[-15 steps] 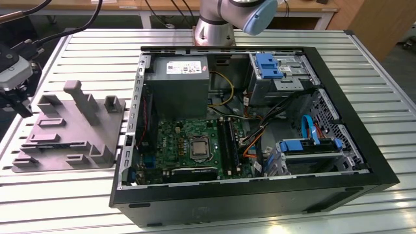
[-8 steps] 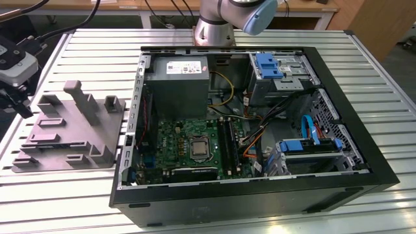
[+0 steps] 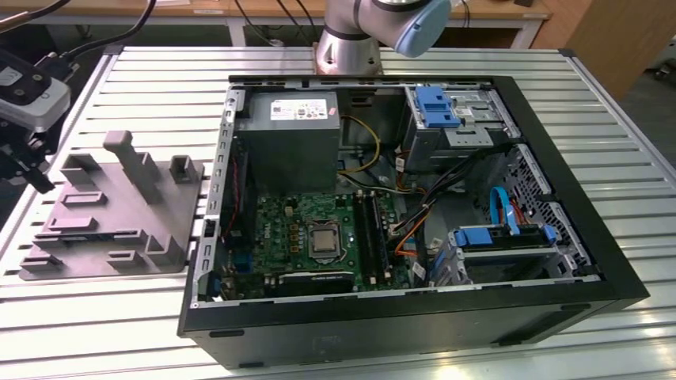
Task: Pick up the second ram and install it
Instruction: 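Pick up the second ram and move it above second insertion slot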
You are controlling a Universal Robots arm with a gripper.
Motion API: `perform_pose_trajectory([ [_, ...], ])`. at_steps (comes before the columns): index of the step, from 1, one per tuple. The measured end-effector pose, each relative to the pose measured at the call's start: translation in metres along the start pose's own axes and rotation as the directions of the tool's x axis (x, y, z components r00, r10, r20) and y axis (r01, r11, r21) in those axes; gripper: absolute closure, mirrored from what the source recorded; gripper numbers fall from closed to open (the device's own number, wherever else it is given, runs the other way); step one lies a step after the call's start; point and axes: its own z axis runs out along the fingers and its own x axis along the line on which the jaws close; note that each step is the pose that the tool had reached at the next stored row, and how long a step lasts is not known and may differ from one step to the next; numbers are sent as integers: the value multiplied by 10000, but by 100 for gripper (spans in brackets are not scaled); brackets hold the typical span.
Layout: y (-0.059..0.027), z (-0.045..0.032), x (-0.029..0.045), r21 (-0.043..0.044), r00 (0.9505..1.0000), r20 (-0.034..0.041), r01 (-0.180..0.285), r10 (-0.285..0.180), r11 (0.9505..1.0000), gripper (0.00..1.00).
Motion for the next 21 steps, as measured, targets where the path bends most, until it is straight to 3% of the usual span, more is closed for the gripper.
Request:
perform_pose_trajectory([
  [6,0,11,0,8,9941,-40,1086,-1086,9941,90],
  [11,-1,20,0,12,9800,-73,1990,-1990,9800,90],
  [16,-1,30,0,12,9578,-107,2872,-2872,9579,90],
  [21,-2,40,0,10,9275,-141,3735,-3735,9276,90],
])
